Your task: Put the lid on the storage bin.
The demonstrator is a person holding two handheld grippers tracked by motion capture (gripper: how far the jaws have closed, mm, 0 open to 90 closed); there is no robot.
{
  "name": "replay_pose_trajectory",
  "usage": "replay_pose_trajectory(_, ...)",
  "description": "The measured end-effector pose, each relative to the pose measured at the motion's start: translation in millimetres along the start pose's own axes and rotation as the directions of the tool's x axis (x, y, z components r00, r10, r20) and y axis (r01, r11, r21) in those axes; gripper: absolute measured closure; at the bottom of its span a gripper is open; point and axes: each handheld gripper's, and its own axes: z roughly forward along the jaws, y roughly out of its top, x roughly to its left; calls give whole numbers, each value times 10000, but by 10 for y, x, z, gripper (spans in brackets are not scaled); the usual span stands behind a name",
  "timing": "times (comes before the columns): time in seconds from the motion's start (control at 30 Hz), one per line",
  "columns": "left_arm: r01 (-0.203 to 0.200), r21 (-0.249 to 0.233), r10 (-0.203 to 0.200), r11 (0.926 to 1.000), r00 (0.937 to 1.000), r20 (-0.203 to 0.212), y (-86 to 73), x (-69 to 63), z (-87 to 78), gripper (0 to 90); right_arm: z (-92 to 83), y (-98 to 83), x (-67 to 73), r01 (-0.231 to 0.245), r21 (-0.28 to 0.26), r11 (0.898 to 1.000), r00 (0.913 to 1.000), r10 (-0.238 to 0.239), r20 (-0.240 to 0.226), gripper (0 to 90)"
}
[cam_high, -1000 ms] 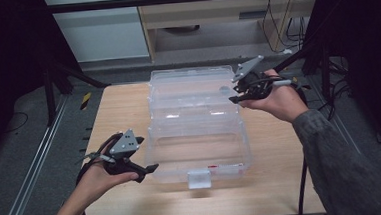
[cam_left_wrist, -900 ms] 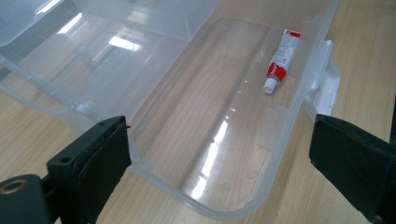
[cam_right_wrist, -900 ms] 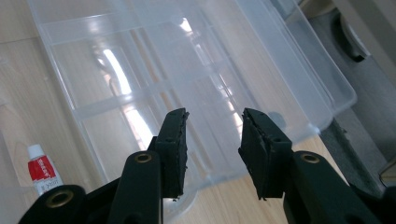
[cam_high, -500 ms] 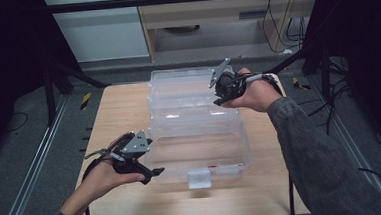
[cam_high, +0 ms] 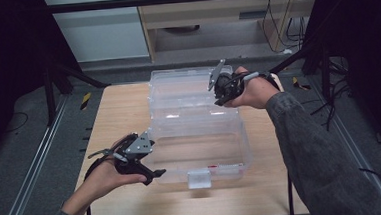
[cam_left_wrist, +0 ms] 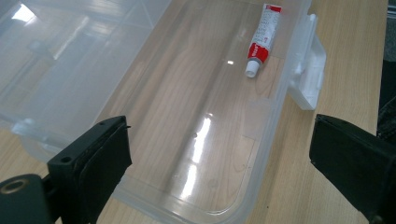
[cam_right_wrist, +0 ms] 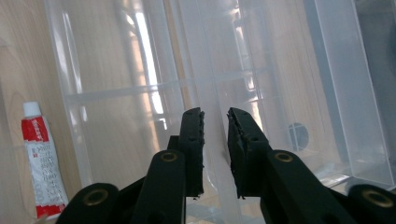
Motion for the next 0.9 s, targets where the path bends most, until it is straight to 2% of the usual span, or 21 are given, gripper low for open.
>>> replay_pose_trajectory(0.2, -316, 375, 310, 9988, 9994, 157, 16, -36, 78, 58, 7, -17, -16, 103, 102, 9999, 9999, -103, -6, 802)
replay_pose_trajectory(0.37, -560, 525, 539, 9971, 9977, 407, 39, -79, 140, 142, 22, -12, -31, 312, 267, 9992, 9995, -310, -74, 792)
replay_pose_trajectory(0.47, -675, 651, 646, 9956, 9968, 462, 46, -95, 161, 158, 45, -14, -27, 378, 525, 9979, 9993, -375, -57, 785)
replay_pose_trajectory(0.7, -910, 1221, 848, 9883, 9949, 554, 26, -109, 247, 318, 49, -17, -31, 446, 509, 9977, 9989, -438, -163, 805)
replay_pose_trajectory(0.73, -868, 1335, 760, 9872, 9936, 840, 10, -100, 281, 348, 46, -14, -29, 482, 542, 9974, 9988, -475, -138, 807)
replay_pose_trajectory(0.83, -884, 1626, 712, 9827, 9915, 1089, -23, -90, 321, 447, 43, -11, -28, 481, 558, 9973, 9988, -475, -125, 807)
replay_pose_trajectory(0.9, -778, 1663, 574, 9830, 9906, 1240, -35, -90, 333, 519, 40, -12, -27, 483, 548, 9973, 9988, -478, -110, 808)
